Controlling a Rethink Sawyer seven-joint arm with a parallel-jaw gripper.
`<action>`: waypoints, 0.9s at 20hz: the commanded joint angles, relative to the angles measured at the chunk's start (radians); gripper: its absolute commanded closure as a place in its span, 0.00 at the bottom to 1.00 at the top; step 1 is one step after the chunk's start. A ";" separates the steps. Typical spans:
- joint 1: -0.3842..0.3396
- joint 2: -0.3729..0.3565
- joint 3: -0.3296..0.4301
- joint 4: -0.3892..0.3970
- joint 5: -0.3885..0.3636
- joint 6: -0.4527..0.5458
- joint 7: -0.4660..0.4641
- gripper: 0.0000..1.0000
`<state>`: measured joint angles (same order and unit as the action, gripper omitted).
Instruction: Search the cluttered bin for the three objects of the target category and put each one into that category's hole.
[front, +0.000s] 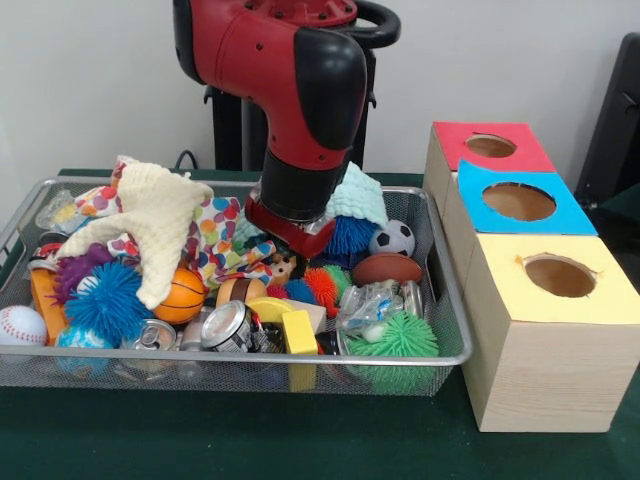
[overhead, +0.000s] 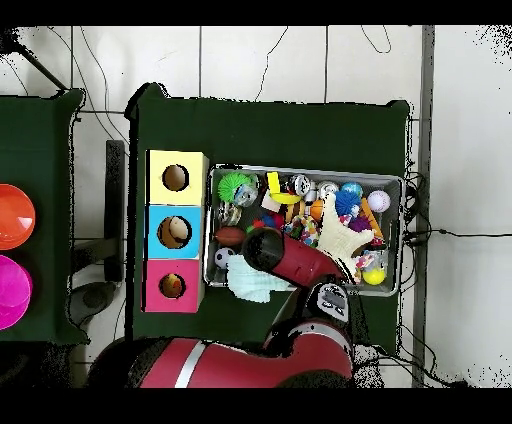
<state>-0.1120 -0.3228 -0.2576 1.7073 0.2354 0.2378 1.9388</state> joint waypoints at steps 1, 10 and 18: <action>-0.037 0.088 0.115 -0.014 0.049 -0.146 0.224 1.00; 0.012 -0.001 0.058 0.036 0.065 -0.038 0.238 1.00; 0.021 -0.159 0.010 0.078 0.046 0.162 0.194 1.00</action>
<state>-0.0925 -0.3836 -0.2686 1.7264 0.2372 0.2571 1.9388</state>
